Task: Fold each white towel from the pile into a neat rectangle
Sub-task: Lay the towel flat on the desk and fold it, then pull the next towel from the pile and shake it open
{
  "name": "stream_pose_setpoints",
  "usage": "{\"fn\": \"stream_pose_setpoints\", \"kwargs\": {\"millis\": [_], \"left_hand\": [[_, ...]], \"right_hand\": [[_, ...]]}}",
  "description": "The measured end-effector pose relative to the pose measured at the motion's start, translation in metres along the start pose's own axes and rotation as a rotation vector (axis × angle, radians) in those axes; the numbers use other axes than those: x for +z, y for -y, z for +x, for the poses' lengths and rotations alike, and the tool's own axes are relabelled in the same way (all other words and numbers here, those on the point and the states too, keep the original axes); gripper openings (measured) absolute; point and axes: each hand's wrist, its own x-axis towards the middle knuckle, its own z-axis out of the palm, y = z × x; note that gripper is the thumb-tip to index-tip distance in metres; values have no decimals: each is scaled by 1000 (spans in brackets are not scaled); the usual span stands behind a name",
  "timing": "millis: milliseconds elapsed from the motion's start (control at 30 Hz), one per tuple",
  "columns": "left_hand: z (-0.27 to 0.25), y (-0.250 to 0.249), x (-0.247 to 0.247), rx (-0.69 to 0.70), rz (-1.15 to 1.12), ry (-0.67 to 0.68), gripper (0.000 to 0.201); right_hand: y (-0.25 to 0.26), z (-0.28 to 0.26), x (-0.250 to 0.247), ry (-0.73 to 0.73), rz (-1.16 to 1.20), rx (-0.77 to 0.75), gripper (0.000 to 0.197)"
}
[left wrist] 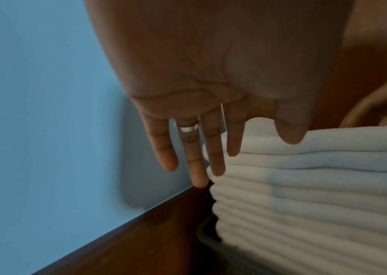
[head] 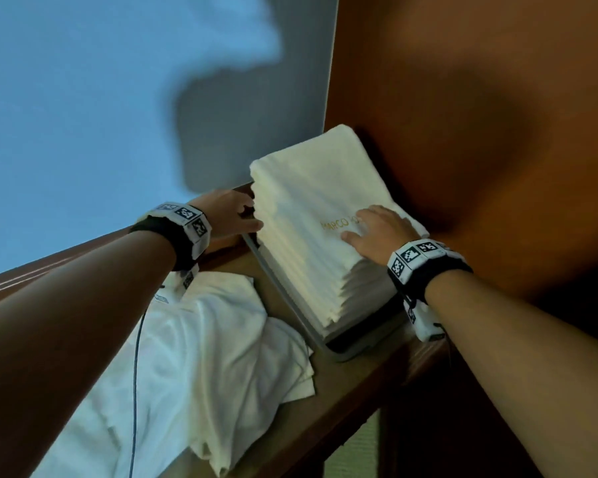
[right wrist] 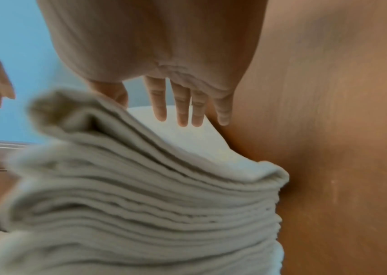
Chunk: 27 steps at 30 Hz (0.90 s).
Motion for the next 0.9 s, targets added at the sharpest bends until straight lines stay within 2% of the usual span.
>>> {"fn": "stream_pose_setpoints", "kwargs": {"millis": [100,233,367,567,733,900], "left_hand": [[-64,33,-10,-61,-6,5,50],[-161,93,-9,-150,-43,-15,41],[-264,166,6,-263,-86,17,27],[-395,261,42,-480,-117,53,34],[-446,299,80,-548,-162,94,29],[-440,302,117,-528,-116,81,45]], "right_hand": [[34,-25,-4,-133,2,-103,44],[104,-77,18,-202,39,-230,36],[183,-135,64,-72,122,-290,27],[292,-208,131,168,140,-395,20],[358,-232,174,294,68,-459,22],[397,-218,210,309,31,-497,36]]}}
